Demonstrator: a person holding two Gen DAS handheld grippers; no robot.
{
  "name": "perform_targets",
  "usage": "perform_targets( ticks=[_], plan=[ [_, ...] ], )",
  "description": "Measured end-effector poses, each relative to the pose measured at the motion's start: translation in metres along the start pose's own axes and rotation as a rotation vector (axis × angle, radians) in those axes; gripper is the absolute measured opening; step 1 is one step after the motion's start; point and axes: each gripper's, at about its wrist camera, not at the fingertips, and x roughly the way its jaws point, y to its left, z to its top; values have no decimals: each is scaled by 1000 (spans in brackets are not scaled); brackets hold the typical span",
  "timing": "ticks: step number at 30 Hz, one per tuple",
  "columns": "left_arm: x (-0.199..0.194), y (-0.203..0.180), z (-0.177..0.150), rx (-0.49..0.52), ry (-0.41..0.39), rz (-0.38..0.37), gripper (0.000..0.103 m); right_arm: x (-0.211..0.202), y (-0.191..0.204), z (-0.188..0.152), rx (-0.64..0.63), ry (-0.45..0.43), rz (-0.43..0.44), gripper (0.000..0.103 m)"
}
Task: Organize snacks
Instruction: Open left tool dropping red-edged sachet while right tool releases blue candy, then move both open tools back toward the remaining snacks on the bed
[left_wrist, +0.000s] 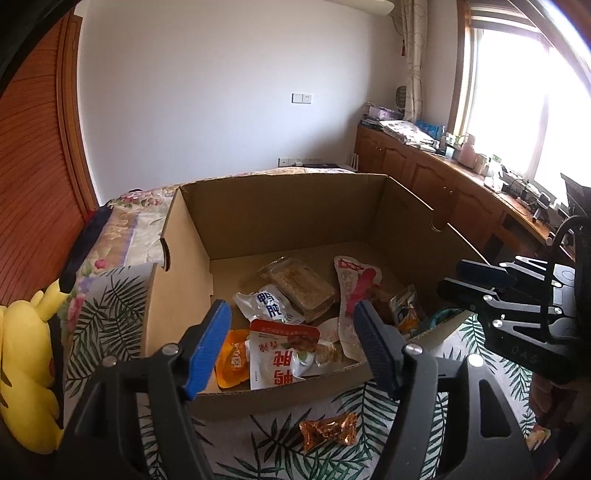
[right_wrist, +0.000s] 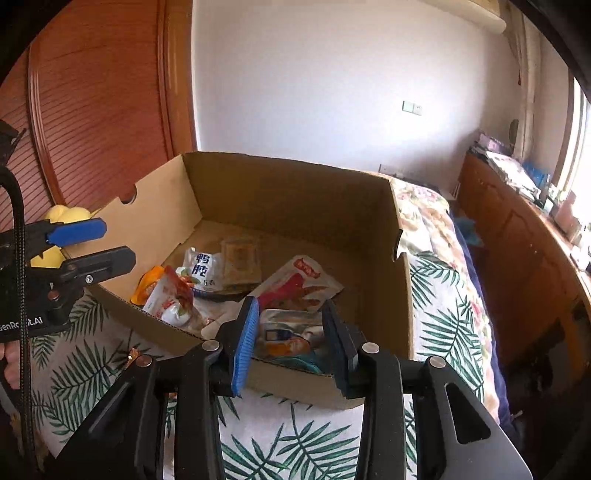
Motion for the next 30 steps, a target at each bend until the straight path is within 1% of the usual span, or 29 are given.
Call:
perform_targets(
  ticks=[7,14,20,24,30],
  plan=[
    [-12,4,-5,6,-13,-9,69,-14,1,-4,0,-25,21,35],
    [-30,6,-12,38,-18,-3,69,-47,5,-11,-29,-67,48,35],
    [-45,8,-17,52,-27,-16,69,-73,18,-22,-57,-98,98,35],
    [-55,7,-23,69,-35,-25,69,-80,30,-34,-74,-95,133,36],
    [-68,3,-37,98,-39,-41,69,-74,49,-58,-91,-59,169,37]
  ],
)
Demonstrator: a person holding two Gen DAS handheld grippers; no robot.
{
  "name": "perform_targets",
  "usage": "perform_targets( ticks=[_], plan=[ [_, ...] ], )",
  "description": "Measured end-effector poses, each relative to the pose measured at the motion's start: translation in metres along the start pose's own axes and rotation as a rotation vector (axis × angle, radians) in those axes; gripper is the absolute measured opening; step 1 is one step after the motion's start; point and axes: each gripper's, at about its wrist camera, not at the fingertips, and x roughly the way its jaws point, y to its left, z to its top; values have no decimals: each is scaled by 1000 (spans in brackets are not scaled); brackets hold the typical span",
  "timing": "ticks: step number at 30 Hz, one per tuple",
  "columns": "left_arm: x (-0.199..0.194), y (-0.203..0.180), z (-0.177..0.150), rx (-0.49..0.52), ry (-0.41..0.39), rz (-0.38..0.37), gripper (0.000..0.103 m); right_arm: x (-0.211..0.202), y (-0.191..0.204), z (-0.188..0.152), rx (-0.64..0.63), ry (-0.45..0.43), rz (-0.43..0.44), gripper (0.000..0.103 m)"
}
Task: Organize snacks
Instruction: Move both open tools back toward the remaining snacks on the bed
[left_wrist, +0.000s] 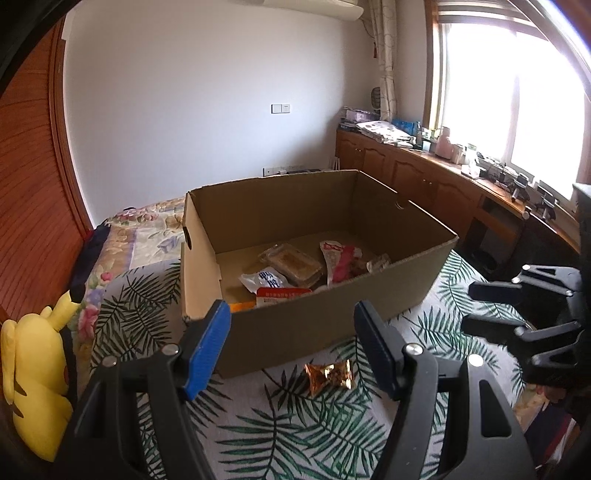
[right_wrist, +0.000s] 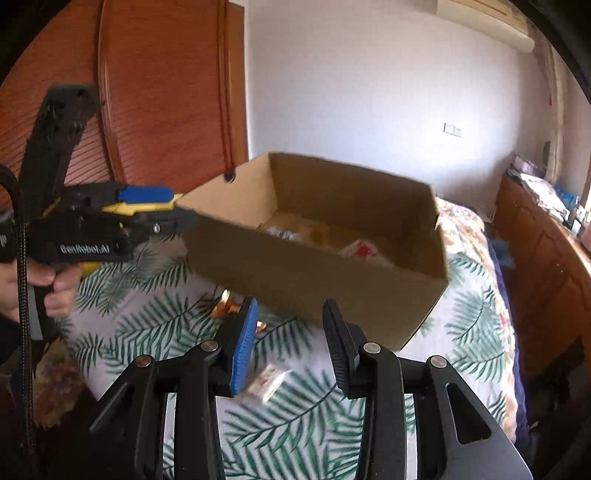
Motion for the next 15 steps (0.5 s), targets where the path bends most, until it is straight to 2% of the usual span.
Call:
perform_targets(
  ticks=[8,15],
  plan=[
    [-2,-2,-28,14,21,-2,69,25,7,-29,25,64,23,40],
    [19,1,-57,8,79,5,69,50,10,-50,53,123,39,40]
  ],
)
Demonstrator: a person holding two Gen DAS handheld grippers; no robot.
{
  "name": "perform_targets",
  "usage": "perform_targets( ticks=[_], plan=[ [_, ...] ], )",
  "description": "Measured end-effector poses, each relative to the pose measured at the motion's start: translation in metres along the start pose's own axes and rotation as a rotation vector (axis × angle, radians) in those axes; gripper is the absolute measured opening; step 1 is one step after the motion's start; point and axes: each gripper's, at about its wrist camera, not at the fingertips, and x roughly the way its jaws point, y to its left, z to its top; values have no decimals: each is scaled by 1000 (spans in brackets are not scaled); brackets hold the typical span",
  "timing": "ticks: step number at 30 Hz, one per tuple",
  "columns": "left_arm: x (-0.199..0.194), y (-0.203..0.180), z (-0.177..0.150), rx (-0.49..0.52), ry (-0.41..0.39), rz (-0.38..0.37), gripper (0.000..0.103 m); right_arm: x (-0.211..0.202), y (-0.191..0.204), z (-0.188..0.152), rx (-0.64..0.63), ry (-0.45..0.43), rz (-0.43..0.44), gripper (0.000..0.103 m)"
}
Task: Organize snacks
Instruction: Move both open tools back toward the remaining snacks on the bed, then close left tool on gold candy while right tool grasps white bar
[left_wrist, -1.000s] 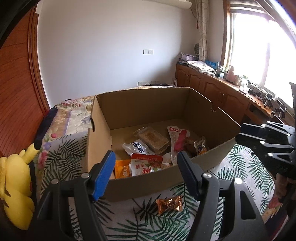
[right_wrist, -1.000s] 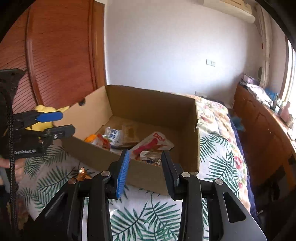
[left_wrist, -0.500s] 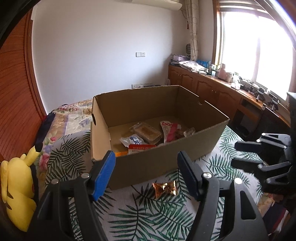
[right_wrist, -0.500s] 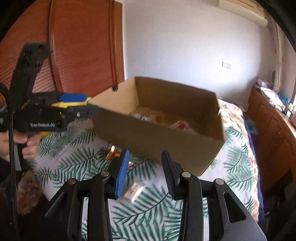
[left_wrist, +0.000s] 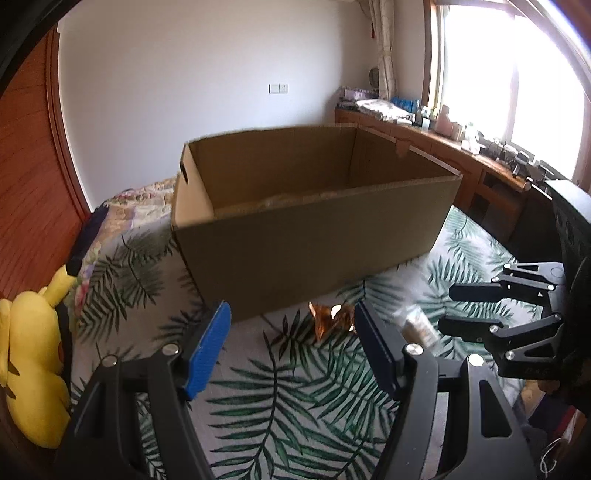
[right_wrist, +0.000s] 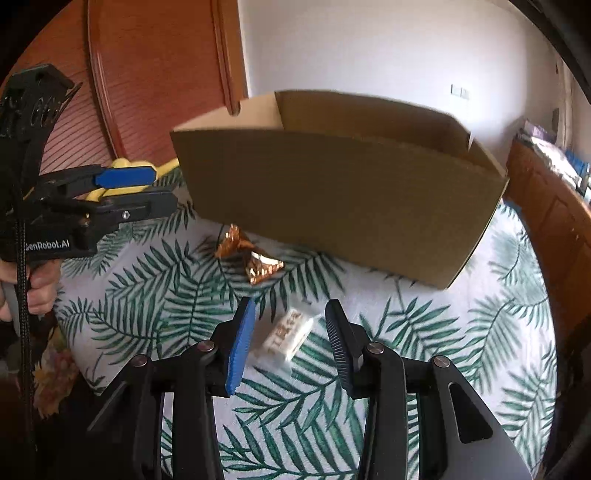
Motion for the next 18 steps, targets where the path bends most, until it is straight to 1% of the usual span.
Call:
perform_targets(
  ticks=[5,11,16,18],
  plan=[
    [14,-1,-14,-6,35,-2,69,14,-2,-8,15,26,0,40],
    [26,-2,-24,-17,53,-9,69,26,-4,-9,21,54,-11,40],
    [39,-2,-31,-19,77,-1,69,36,-5,-7,11,78,-20,39],
    [42,-1,-33,-30,83,-8,69,36,-3,-8,-4,80,-20,24]
  ],
)
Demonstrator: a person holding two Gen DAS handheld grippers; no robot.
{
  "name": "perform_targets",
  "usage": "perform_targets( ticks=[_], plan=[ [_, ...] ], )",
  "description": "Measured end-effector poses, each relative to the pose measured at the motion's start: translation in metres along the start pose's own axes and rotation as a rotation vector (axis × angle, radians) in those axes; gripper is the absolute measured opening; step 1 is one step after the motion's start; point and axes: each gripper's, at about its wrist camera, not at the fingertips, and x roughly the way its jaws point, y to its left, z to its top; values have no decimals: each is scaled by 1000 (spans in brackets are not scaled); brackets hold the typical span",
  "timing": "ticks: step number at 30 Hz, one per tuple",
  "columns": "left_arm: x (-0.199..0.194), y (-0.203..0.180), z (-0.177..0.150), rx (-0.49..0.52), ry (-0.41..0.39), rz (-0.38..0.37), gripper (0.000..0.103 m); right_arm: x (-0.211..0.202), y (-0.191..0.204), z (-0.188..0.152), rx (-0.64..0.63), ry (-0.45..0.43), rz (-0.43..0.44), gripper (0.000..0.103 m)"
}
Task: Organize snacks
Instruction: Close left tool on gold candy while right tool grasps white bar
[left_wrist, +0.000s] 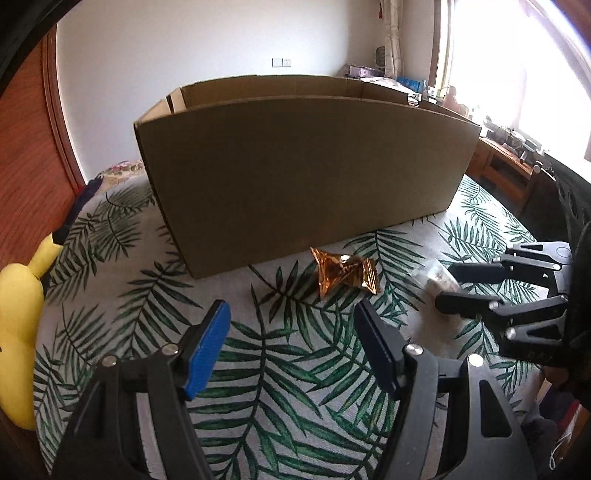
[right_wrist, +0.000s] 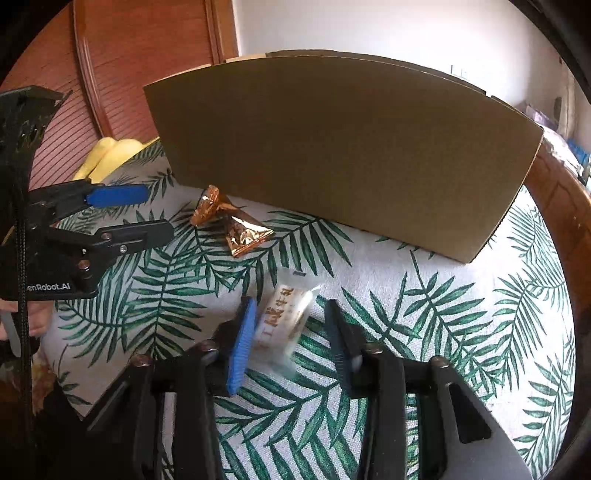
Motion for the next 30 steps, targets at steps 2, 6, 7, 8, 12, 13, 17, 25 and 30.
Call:
perform_targets(
  ticks=[2,6,7,8,12,13,17,25,30],
  plan=[
    [2,0,-1,-3,2,-2,69,0,3,-2,-37,2,-18,21],
    [5,-4,1,-8,4,-12,69,0,-1,-4,-24,-11,-23,21],
    [6,-5,1,-10,3,-15,69,0,-2,-4,-21,-13,-28,21],
    [7,-8,3,-9,1,-20,69,0,-3,-4,-19,-15,-32,21],
    [10,-14,11,-6,-7,-32,69,-1,-5,-5,-14,-19,-37,21],
    [12,-15,13,-7,-7,-33,69,-2,-5,-5,-15,-20,-39,21],
    [23,-19,23,-18,3,-38,69,1,-1,-4,-16,-23,-42,21],
    [44,-20,35,-39,44,-6,69,1,-2,-5,-18,-26,-47,21],
    [53,-21,39,-45,61,-17,69,1,-2,-5,-17,-27,-47,21]
  ],
)
